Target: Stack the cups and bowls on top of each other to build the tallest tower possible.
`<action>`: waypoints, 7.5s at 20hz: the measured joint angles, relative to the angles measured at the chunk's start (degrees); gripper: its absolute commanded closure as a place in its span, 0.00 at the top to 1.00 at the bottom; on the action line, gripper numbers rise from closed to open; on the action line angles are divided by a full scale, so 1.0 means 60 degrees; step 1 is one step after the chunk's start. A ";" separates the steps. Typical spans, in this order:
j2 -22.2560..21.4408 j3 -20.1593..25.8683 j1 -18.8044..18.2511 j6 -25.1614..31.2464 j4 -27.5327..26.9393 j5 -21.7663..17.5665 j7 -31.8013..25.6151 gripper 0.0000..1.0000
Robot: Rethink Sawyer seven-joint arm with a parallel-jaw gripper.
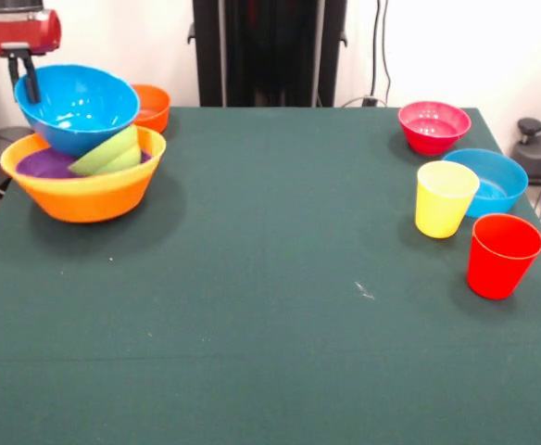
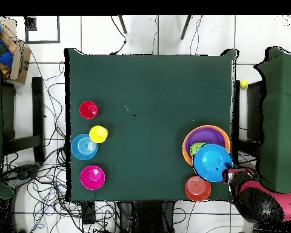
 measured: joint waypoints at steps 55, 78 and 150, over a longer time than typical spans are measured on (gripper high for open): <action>-0.1440 -0.0817 0.2048 0.1692 -0.0845 0.2914 0.0000 0.00; -0.0842 -0.0820 0.1946 0.1694 -0.1105 0.2650 0.0000 0.00; -0.1707 -0.7976 1.2467 -0.0878 -0.0794 0.2735 0.7943 1.00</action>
